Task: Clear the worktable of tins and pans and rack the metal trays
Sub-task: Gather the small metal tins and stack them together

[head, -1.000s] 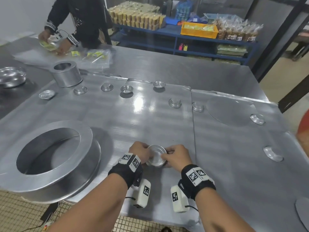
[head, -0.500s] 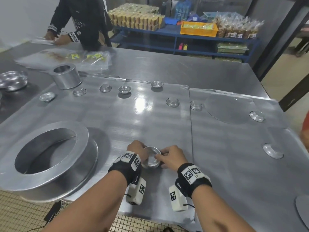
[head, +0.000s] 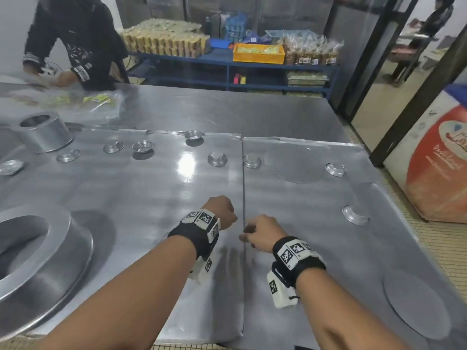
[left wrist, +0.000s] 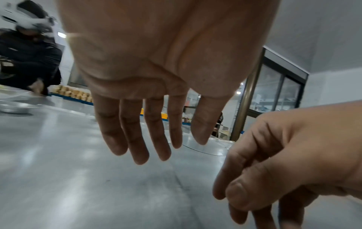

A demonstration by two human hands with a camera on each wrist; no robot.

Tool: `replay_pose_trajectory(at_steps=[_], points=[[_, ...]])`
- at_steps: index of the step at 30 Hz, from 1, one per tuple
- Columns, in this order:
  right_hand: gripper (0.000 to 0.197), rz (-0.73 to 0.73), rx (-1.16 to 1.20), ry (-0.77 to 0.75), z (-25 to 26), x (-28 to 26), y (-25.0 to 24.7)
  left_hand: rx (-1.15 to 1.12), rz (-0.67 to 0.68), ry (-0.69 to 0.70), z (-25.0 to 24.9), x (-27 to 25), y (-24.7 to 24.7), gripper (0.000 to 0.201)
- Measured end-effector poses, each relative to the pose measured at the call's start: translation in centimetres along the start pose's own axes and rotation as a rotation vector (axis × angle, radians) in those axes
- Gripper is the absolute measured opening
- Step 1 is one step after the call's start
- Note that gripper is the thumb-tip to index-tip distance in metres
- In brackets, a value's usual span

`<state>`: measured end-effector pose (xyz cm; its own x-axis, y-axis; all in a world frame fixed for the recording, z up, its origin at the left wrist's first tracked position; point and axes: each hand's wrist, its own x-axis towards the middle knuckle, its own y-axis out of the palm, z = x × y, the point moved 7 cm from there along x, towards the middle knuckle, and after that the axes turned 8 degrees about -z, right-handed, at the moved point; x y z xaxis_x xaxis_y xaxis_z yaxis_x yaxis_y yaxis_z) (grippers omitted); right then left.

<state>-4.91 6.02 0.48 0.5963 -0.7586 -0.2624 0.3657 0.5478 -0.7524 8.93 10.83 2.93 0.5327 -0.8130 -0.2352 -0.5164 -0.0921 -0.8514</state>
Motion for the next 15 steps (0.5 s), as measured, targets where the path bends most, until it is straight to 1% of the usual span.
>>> replay_pose_trajectory(at_steps=[3,7,11,15], points=[[0.035,-0.011,-0.136,0.040,-3.1,-0.5,-3.2,0.066,0.056,0.089,-3.8,1.0,2.0,0.027],[0.035,-0.080,-0.217,0.172,-8.4,-0.7,-7.9,0.164,0.104,0.209,-8.7,2.9,4.4,0.027],[0.033,-0.219,-0.259,0.320,-13.9,-0.5,-13.0,0.231,0.140,0.350,-14.3,5.5,6.6,0.029],[0.037,-0.359,-0.326,0.421,-18.9,0.4,-17.7,0.246,0.149,0.464,-19.9,8.9,8.7,0.039]])
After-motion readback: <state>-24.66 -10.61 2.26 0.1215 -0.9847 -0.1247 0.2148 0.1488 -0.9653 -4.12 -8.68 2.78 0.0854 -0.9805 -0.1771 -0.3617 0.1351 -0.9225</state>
